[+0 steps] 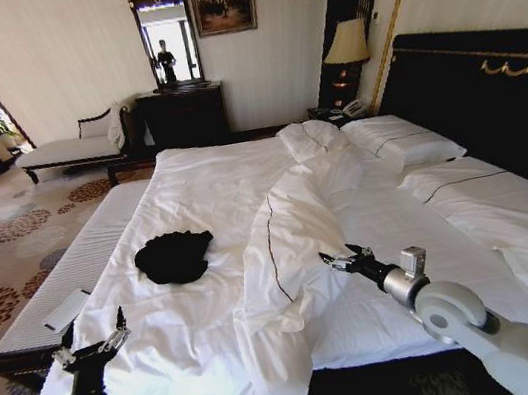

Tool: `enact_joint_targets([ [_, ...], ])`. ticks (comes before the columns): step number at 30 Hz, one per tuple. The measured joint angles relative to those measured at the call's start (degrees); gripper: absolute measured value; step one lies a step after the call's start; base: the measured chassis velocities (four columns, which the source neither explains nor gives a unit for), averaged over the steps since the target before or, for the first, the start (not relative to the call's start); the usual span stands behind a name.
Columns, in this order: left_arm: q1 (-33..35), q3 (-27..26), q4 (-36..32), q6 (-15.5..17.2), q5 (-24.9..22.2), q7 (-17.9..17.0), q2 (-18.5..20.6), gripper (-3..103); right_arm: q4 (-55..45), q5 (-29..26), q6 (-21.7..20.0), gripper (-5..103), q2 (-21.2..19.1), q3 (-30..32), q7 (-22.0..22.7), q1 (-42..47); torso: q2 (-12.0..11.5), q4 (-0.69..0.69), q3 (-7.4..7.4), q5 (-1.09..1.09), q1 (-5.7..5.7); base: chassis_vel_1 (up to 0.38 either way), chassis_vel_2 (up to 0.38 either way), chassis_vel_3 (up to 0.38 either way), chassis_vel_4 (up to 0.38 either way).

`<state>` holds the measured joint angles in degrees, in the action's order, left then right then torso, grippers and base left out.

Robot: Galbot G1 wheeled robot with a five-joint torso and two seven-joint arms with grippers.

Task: Fold the clothes on the bed.

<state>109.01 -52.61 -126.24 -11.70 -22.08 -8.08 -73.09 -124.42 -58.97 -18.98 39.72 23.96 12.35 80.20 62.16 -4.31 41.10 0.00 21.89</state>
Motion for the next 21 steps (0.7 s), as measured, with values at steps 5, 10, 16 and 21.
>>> enact_joint_targets([
  [5, -0.3, 0.4, 0.5, 0.1, 0.0, -0.1, -0.1, 100, 0.5, -0.4, -0.6, 100, 0.3, -2.9, 0.7, -1.6, 0.0, 0.0, 0.0, -0.01, 0.0, 0.0, 0.0, 0.0, 0.0],
  [10, -0.4, 0.2, 0.7, 0.1, -0.1, -0.2, 0.1, 100, 2.2, -0.9, -0.7, 100, 0.7, -5.2, 0.9, -3.4, 0.0, 0.01, 0.0, -0.01, 0.0, 0.0, 0.0, 0.0, 0.0],
  [16, -0.2, -0.4, 0.9, 0.1, -0.7, -0.2, 0.2, 100, 3.4, -1.2, -0.7, 95, 1.2, -6.7, 0.9, -5.1, 0.0, 0.01, 0.0, 0.0, 0.0, 0.0, 0.0, 0.0, 0.0],
  [21, -0.7, -0.1, 1.0, 0.2, -0.6, -0.5, 0.2, 100, 3.2, -1.1, -0.1, 72, 1.0, -6.6, 1.0, -4.8, 0.0, 0.0, 0.0, 0.0, 0.0, 0.0, 0.0, 0.0, 0.0],
])
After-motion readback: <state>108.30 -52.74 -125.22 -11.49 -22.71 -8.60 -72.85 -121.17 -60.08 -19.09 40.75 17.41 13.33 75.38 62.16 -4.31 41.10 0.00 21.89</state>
